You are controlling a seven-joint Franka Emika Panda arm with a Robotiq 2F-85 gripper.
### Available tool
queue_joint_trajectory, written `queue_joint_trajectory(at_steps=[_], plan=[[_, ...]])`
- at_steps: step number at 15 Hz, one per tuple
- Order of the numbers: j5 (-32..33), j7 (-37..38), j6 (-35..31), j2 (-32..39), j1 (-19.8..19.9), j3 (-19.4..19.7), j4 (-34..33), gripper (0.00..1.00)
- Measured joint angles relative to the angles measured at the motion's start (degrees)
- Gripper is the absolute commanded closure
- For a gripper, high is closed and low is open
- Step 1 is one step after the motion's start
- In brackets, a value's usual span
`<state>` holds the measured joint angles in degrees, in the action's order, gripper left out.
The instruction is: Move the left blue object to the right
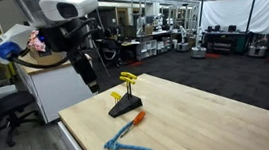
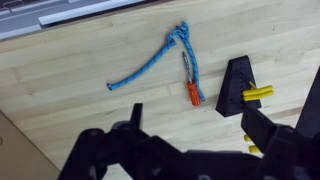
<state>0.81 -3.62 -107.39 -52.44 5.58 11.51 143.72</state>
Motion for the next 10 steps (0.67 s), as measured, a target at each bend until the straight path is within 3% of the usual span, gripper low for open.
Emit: queue_joint_trajectory(at_steps=[7, 10], plan=[[-0.01, 0.01, 0.00, 0.00, 0.00, 0.00, 0.00, 0.00], [0.00, -0.15, -3.58, 1.22, -0.48, -0.26, 0.22, 0.00]])
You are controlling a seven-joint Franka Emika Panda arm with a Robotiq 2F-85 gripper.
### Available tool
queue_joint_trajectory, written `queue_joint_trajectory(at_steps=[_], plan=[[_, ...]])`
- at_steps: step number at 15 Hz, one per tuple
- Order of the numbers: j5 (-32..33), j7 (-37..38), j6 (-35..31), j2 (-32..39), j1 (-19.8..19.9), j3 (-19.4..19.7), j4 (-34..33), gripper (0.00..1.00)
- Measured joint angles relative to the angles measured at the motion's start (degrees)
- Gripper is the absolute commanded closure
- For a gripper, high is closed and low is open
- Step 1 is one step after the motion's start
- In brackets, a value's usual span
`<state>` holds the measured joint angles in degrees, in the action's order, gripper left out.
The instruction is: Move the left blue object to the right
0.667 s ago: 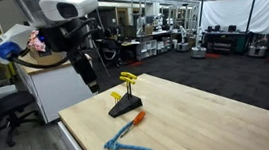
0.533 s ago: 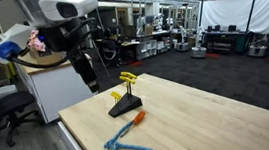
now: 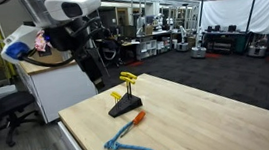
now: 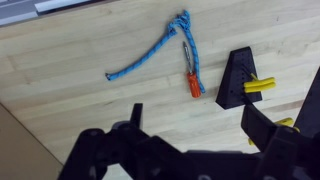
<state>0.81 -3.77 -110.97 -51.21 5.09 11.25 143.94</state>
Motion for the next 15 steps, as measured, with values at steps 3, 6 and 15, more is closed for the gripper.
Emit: queue_joint_trajectory(at_steps=[3, 6, 15], plan=[[0.01, -0.87, -6.36, 5.00, -1.69, -0.68, 0.53, 0.00], [0.60, -1.16, -12.04, 12.39, -3.27, -2.28, 0.56, 0.00], [5.85, -0.97, -21.77, 33.17, -3.75, -8.16, -2.43, 0.00]])
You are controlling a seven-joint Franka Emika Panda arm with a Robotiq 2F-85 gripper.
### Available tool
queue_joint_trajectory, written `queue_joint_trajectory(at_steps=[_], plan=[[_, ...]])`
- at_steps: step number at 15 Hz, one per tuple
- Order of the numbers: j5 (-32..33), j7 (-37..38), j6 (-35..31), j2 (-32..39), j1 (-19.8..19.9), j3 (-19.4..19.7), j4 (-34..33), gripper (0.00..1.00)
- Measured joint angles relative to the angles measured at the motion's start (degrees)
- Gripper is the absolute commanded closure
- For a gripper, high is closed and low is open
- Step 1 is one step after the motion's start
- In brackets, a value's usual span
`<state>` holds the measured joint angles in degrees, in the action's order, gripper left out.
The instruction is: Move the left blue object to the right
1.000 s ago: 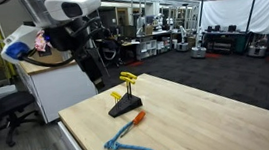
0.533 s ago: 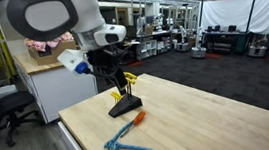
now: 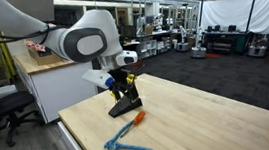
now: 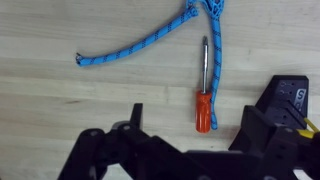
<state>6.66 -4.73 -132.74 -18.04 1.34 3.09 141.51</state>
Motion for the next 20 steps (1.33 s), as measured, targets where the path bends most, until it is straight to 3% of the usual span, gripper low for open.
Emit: queue_joint_trajectory(at_steps=[7, 11, 20], plan=[[4.54, 0.09, -1.93, 5.60, -1.74, -4.26, 0.71, 0.00], [4.07, -0.50, -4.16, 8.01, -4.08, -5.55, 2.87, 0.00], [-13.77, -21.68, -8.51, 18.38, -4.45, -2.32, 0.95, 0.00]])
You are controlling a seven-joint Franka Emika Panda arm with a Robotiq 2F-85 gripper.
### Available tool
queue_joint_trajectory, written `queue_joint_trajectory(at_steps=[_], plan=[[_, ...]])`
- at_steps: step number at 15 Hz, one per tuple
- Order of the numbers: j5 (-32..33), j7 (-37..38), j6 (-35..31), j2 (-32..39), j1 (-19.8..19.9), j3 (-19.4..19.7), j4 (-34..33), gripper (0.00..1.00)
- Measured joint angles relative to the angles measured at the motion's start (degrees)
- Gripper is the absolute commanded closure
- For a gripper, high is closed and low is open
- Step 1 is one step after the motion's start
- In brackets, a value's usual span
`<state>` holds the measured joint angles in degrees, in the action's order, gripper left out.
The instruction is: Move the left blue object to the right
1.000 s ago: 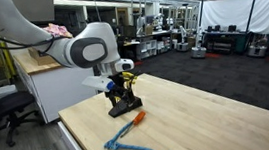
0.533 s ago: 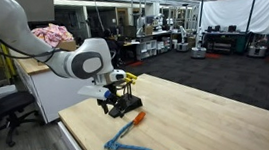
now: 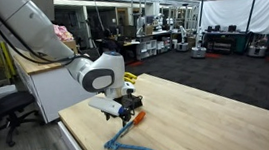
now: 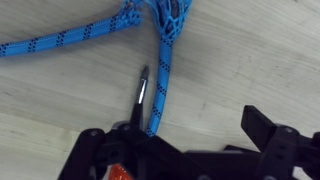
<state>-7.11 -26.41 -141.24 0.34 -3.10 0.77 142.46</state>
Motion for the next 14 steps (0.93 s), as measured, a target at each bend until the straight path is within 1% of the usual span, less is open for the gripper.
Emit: queue_joint_trajectory(at_steps=[3, 6, 14], plan=[[-4.04, -4.48, 0.01, 2.18, 0.66, 0.04, -1.22, 0.00], [-7.18, -6.66, 0.06, 4.07, 0.71, -0.53, -2.01, 0.00], [-7.85, -6.09, -1.00, 7.99, 1.29, -1.12, -4.06, 0.00]])
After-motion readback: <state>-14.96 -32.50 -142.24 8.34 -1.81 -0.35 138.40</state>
